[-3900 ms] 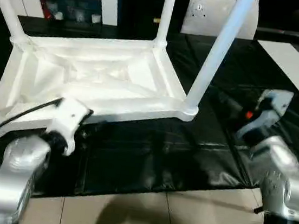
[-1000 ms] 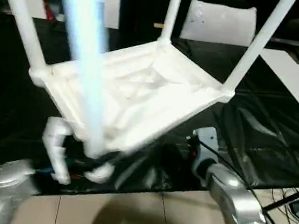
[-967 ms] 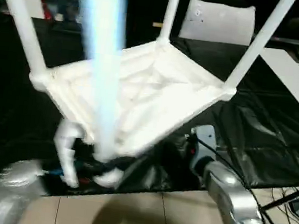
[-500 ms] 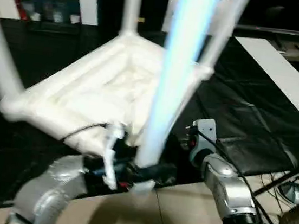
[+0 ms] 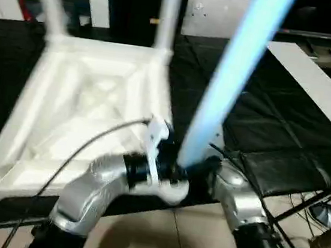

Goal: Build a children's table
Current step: Rotate table base

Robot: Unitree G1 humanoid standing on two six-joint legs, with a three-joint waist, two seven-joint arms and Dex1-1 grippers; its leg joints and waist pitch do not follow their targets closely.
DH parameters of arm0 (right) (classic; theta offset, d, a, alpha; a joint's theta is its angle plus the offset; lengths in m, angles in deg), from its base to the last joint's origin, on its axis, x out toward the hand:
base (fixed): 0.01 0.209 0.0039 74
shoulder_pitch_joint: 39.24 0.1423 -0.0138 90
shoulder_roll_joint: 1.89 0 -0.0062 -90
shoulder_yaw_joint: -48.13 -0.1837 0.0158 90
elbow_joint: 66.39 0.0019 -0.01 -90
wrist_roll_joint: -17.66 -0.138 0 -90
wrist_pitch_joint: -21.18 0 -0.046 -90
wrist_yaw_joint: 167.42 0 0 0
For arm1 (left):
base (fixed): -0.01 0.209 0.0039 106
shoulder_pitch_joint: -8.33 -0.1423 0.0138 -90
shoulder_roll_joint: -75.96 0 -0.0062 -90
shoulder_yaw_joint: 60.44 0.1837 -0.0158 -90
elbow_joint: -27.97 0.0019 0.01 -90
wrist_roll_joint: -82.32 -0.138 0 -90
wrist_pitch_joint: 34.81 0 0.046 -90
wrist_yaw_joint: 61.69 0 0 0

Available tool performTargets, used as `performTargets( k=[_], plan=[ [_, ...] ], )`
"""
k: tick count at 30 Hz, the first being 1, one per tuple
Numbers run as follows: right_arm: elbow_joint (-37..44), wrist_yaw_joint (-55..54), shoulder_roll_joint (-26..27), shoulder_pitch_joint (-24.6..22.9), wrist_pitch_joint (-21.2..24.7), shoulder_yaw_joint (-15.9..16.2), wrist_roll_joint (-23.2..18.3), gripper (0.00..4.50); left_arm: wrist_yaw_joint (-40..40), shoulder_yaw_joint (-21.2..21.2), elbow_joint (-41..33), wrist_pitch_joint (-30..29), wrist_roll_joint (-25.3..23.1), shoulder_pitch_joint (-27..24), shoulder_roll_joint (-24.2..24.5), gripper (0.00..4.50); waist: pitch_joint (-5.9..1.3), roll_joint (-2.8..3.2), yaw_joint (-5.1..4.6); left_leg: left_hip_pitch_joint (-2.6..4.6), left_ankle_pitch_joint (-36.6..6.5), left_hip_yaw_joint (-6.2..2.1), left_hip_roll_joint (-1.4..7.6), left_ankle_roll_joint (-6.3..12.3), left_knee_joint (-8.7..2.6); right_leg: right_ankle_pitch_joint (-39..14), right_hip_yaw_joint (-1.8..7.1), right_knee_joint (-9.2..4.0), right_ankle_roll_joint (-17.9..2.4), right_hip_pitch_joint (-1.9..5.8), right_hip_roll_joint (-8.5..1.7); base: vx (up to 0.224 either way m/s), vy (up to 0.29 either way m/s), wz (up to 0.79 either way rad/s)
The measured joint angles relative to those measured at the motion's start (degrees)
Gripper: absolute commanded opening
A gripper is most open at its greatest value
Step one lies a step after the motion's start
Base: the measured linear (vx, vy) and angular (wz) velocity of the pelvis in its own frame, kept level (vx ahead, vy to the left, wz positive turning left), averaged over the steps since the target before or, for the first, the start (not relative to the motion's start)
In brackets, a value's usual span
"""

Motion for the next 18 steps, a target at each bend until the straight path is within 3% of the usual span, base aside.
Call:
performTargets(
  k=[5, 8, 14, 18],
  plan=[
    [1.0, -0.8, -3.1, -0.8, -1.0, -3.4, -0.2, 4.50, 1.7, -2.2, 10.8, 6.7, -3.7, 7.3, 0.6, 3.15, 0.02, 0.03, 1.15, 0.09, 0.0, 0.02, -0.04, 0.00, 0.11, 0.0, 0.01, 0.04, 0.0, 0.13, -0.06, 0.000, 0.000, 0.00],
    [2.4, -0.8, -6.1, -3.4, -1.0, -6.2, -0.3, 4.50, 1.9, -4.3, 14.9, 9.3, -4.3, 9.3, 2.0, 3.15, 0.02, 0.03, 1.12, 0.23, 0.0, 0.05, -0.03, 0.00, 0.11, 0.0, 0.02, 0.19, 0.0, 0.15, -0.05, 0.000, 0.000, 0.00],
    [6.8, -0.5, -9.4, -8.6, 0.2, -8.9, -1.3, 4.50, 0.4, -5.6, 16.0, 9.6, -4.2, 8.6, 3.1, 3.15, 0.25, 0.51, 1.05, 0.34, 0.0, 0.07, 0.00, 0.00, 0.10, -0.1, 0.03, 0.33, 0.0, 0.13, -0.04, 0.000, 0.000, 0.00],
    [11.7, 0.5, -10.7, -11.5, 1.3, -9.9, -2.0, 4.50, 0.0, -5.5, 11.5, 5.8, -3.5, 3.8, 5.0, 3.15, 0.49, 1.56, 1.17, 0.31, 0.0, 0.08, -0.03, 0.00, 0.12, 0.0, 0.05, 0.36, 0.0, 0.11, -0.06, 0.000, 0.000, 0.00]
  ],
)
